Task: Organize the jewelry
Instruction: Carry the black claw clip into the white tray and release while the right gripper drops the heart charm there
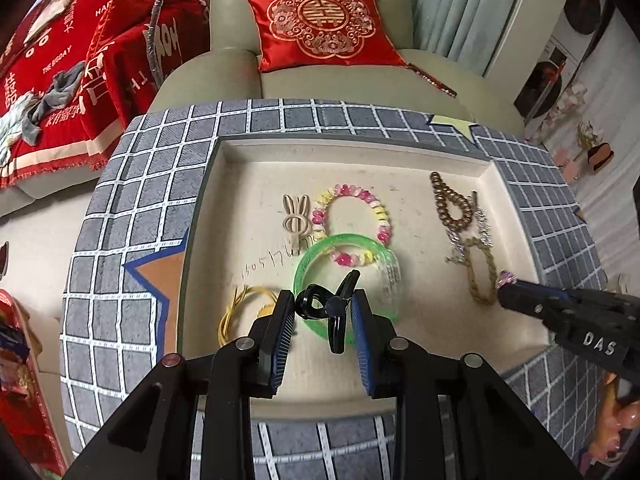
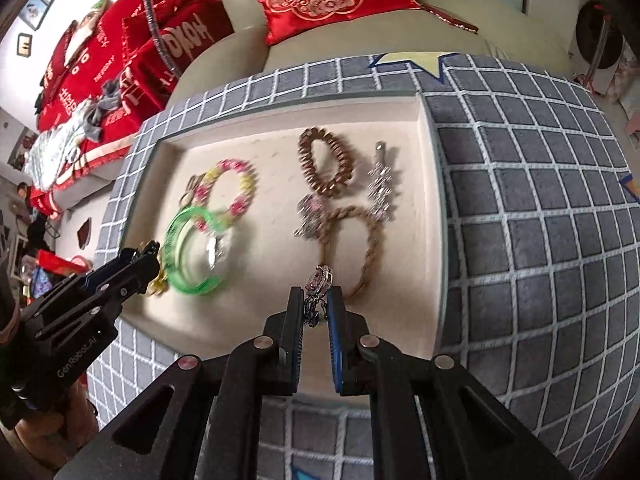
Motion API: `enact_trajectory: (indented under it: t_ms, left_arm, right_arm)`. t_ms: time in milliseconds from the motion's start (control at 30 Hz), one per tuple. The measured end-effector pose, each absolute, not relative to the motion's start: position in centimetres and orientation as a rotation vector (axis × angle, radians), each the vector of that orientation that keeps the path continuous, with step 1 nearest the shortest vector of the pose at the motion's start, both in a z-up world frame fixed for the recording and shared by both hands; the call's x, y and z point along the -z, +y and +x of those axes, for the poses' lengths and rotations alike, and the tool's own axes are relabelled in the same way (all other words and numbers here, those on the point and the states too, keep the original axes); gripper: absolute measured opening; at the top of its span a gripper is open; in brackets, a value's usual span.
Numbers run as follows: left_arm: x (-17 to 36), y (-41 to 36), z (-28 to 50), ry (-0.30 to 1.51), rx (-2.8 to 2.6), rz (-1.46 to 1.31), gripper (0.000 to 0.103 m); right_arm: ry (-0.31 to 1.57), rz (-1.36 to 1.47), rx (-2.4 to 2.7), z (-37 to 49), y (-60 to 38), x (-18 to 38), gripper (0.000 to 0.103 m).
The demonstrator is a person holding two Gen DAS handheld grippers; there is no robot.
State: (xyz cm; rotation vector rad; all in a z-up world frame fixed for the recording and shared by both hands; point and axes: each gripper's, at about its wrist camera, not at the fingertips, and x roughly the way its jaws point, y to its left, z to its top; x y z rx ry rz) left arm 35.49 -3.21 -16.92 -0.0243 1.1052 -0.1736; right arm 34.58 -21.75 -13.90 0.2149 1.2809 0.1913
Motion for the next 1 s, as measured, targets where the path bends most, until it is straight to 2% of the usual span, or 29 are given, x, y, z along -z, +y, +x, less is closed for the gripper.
enact_trajectory:
  t_ms: [567, 633, 767, 933, 1000]
  left_arm:
    - [19.3, -4.1, 36.5, 1.151, 0.109, 0.071, 0.044]
    - [19.2, -4.4, 36.4, 1.152, 0.107, 0.086, 0.044]
    - [18.9, -4.5, 36.3, 1.143, 0.097, 0.097, 0.044]
    - [18.5, -4.5, 36.0, 1.133, 0.096, 0.1, 0.044]
    - [18.2, -4.5, 35.9, 1.122, 0.094, 0.099, 0.044]
  right_arm:
    - [1.321, 0.201, -0.168, 36.1, -21.9, 16.4, 0.014]
    - [1.326, 0.205, -0.171, 36.1, -21.9, 16.4, 0.018]
    - [1.318, 0.233, -0.18, 36.0, -21.9, 16.2, 0.042]
    - [1.297, 0.254, -0.185, 35.7, -22.0, 15.3, 0.043]
    - [1.287, 0.263, -0.187, 35.5, -22.1, 14.9, 0.048]
